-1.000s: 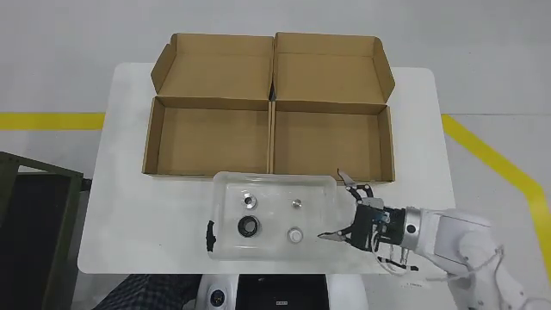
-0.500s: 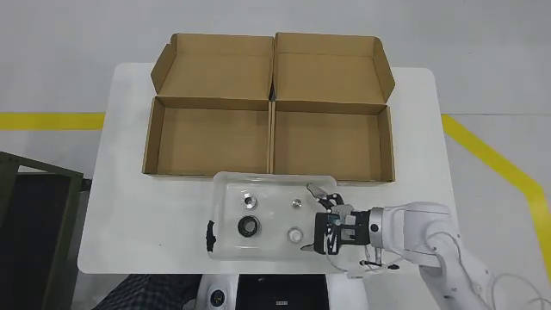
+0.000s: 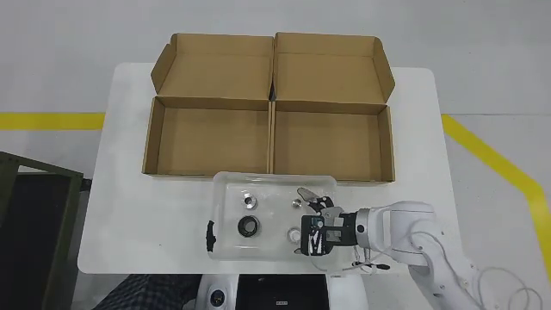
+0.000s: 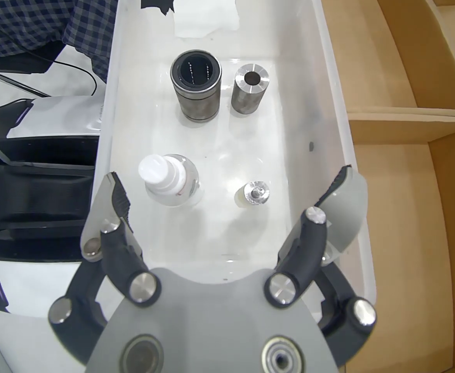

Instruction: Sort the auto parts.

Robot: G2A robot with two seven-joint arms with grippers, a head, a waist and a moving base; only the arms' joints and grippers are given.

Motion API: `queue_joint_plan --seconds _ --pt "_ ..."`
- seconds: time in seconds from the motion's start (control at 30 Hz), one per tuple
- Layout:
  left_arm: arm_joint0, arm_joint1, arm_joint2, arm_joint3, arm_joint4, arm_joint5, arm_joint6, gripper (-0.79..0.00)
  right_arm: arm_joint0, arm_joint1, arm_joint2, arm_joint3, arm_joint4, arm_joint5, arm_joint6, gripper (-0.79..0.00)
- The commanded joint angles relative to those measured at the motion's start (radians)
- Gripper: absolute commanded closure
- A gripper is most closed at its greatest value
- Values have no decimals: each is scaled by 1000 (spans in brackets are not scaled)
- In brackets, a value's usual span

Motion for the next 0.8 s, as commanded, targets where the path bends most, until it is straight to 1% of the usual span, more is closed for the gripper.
queue_joint_plan --seconds 0.0,0.1,0.13,0.3,0.4,0.53,0.67,0.7,0.77 --pt "0 0 0 0 0 0 0 -785 4 1 -8 6 -4 3 -2 -705" --pt "0 0 0 0 0 0 0 -785 9 2 -19 12 -10 3 -1 -677" --pt "0 0 0 0 0 0 0 -785 11 2 -23 13 -12 2 -2 -646" --pt "0 0 0 0 0 0 0 -785 16 6 -38 20 -21 0 -1 -585" --pt "0 0 0 0 0 0 0 -785 18 7 -48 24 -25 -5 -1 -570" --pt "0 0 0 0 0 0 0 -785 23 9 -65 32 -31 -8 -1 -505" --pt "0 0 0 0 0 0 0 -785 31 11 -79 44 -32 -7 1 -425" --pt "0 0 0 0 0 0 0 -785 33 11 -81 45 -32 -7 2 -391" --pt "0 0 0 0 0 0 0 -785 37 12 -87 49 -31 -7 3 -379"
